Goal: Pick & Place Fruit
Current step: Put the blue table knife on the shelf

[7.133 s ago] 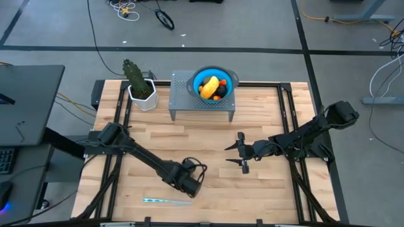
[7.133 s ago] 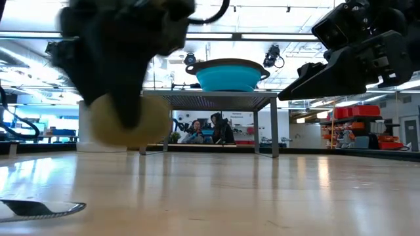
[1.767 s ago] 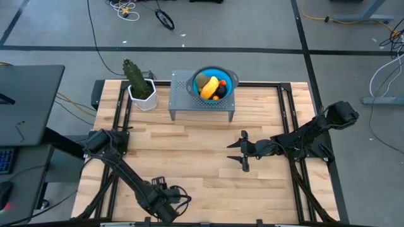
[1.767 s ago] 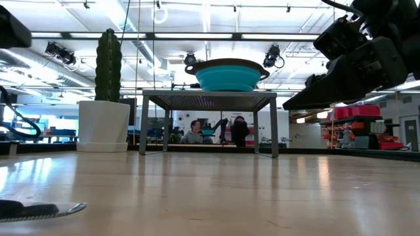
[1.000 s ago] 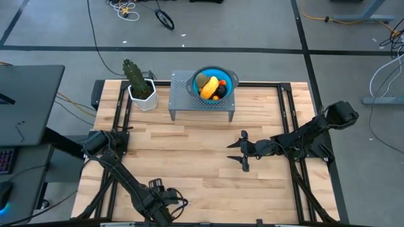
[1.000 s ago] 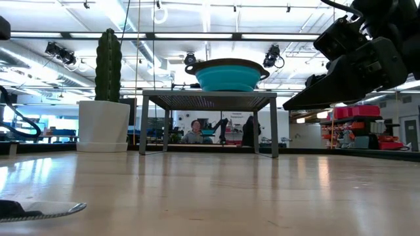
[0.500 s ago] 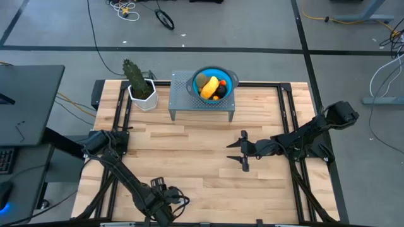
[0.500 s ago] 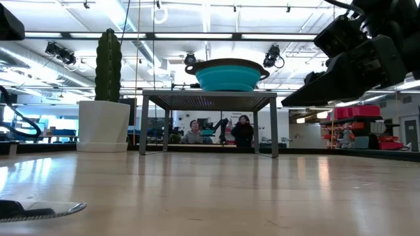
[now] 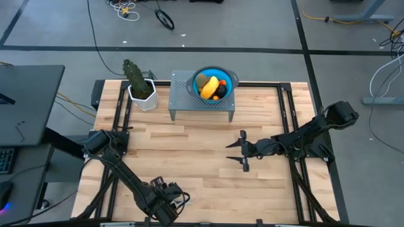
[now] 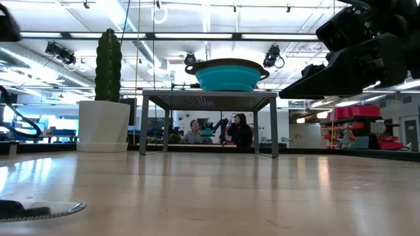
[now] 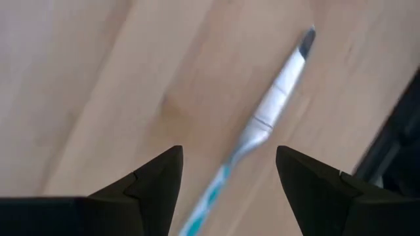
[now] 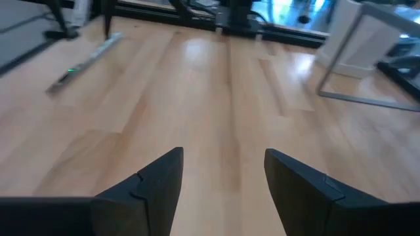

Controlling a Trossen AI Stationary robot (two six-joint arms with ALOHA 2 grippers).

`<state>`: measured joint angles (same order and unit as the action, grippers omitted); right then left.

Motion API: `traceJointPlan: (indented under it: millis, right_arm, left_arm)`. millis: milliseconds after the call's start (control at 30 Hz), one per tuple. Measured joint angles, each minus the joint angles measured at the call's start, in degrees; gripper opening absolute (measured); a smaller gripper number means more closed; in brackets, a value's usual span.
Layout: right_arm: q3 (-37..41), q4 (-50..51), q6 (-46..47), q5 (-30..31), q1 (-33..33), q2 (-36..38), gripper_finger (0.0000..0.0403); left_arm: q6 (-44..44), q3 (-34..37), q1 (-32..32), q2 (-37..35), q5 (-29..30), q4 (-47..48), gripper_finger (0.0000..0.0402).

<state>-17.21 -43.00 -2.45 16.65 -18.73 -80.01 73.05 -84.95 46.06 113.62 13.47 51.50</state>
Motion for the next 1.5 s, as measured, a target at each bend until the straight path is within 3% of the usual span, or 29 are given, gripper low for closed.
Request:
traceJointPlan:
  millis: [233, 667, 1100, 1500]
  right_arm:
    - [0.0, 0.6, 0.4, -6.2, -0.5, 0.0, 0.0224]
    - [0.0, 4.2, 1.1, -6.8, -3.9, 0.0, 0.0224]
    - [3.1, 1.1, 3.0, -6.8, -5.3, -0.1, 0.0224]
    - [3.2, 0.7, 3.1, -6.8, -5.3, -0.1, 0.0224]
  left_arm:
    - [2.6, 0.0, 1.2, 0.1, -3.1, 1.2, 0.0253]
    - [1.4, -0.1, 1.8, 6.1, -8.5, 1.7, 0.0238]
    - [-3.3, -0.2, 1.9, 6.1, -9.0, 1.9, 0.0153]
    - [-2.1, -0.1, 1.9, 6.2, -8.1, 2.7, 0.0062]
